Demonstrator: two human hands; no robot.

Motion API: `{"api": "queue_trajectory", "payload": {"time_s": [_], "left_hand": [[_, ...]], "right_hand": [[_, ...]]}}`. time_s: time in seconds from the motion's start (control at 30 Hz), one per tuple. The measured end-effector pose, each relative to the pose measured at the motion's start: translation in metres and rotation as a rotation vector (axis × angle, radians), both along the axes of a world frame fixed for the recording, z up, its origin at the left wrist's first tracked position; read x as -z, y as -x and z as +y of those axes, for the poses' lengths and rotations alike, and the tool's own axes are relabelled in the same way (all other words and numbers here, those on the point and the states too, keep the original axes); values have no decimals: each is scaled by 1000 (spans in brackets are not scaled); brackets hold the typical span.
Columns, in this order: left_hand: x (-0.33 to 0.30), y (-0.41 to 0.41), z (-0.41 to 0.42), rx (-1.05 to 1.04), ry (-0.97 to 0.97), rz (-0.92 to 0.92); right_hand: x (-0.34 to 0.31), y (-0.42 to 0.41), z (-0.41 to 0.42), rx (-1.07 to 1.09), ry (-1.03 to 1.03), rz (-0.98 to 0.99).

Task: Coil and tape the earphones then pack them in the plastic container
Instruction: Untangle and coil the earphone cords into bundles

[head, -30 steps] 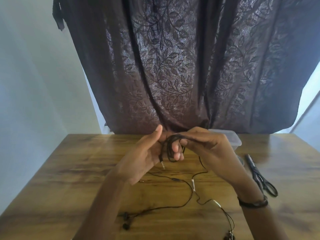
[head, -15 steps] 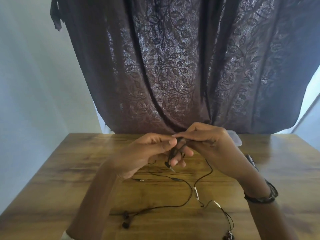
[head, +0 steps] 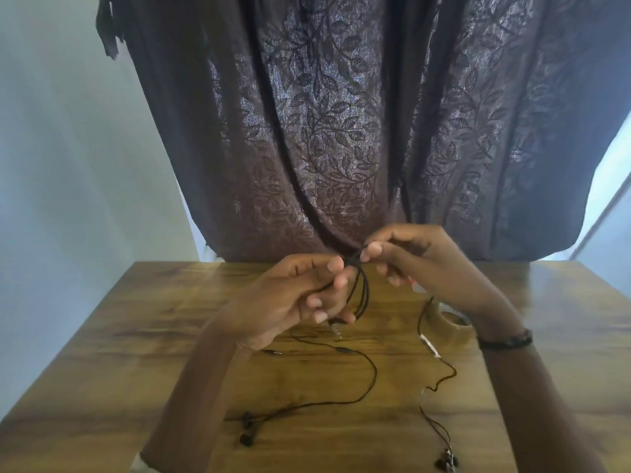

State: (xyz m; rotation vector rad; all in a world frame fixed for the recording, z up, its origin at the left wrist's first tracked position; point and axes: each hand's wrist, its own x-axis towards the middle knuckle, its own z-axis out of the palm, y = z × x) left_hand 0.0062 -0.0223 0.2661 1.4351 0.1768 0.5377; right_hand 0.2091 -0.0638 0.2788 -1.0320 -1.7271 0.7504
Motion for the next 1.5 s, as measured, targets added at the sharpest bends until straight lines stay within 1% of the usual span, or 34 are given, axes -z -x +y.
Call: {"api": "queue_trajectory", "payload": {"time_s": [0.07, 0.17, 0.23, 0.3, 0.33, 0.43, 0.5, 0.6, 0.67, 0.8, 0.9, 1.03, 1.1, 1.23, 1.3, 1.37, 1.4, 1.47, 1.5], "left_hand": [[1, -2, 3, -13, 41, -125], [4, -3, 7, -19, 145, -283], [5, -3, 8, -92, 151, -315], [7, -2, 8, -185, 110, -297], [7, -3, 8, -233, 79, -276], [11, -6, 8, -410, -41, -205], [14, -9, 9, -496, -116, -171], [18, -14, 9, -551, -161, -130], [20, -16, 8, -556, -167, -115], [21, -23, 2, -516, -141, -169], [19, -24, -2, -487, -116, -220], [19, -24, -4, -499, -122, -214], [20, -24, -5, -504, -162, -193], [21, -22, -8, -447, -237, -127], [21, -22, -8, -438, -282, -98], [21, -21, -7, -456, -318, -72], [22, -20, -6, -467, -352, -53], [24, -19, -7, -459, -447, -9], [25, -18, -8, -433, -481, 1]], "right_hand": [[19, 8, 3, 29, -3, 35], [51, 19, -1, 108, 30, 30], [70, 28, -7, 154, 47, 7], [82, 35, -15, 188, 29, -45], [84, 37, -19, 206, 2, -102], [78, 39, -32, 307, -121, -443], [67, 38, -38, 371, -182, -612], [48, 35, -44, 418, -269, -736], [38, 37, -46, 397, -287, -806], [31, 47, -42, 381, -327, -978], [29, 48, -38, 370, -337, -999], [23, 49, -38, 343, -312, -1043], [19, 48, -39, 288, -266, -1006], [5, 43, -38, 193, -173, -826], [-5, 40, -37, 205, -226, -826], [-15, 37, -36, 296, -282, -890], [-21, 34, -36, 316, -252, -890], [-31, 28, -35, 271, -190, -827], [-36, 25, -34, 244, -203, -796]]}}
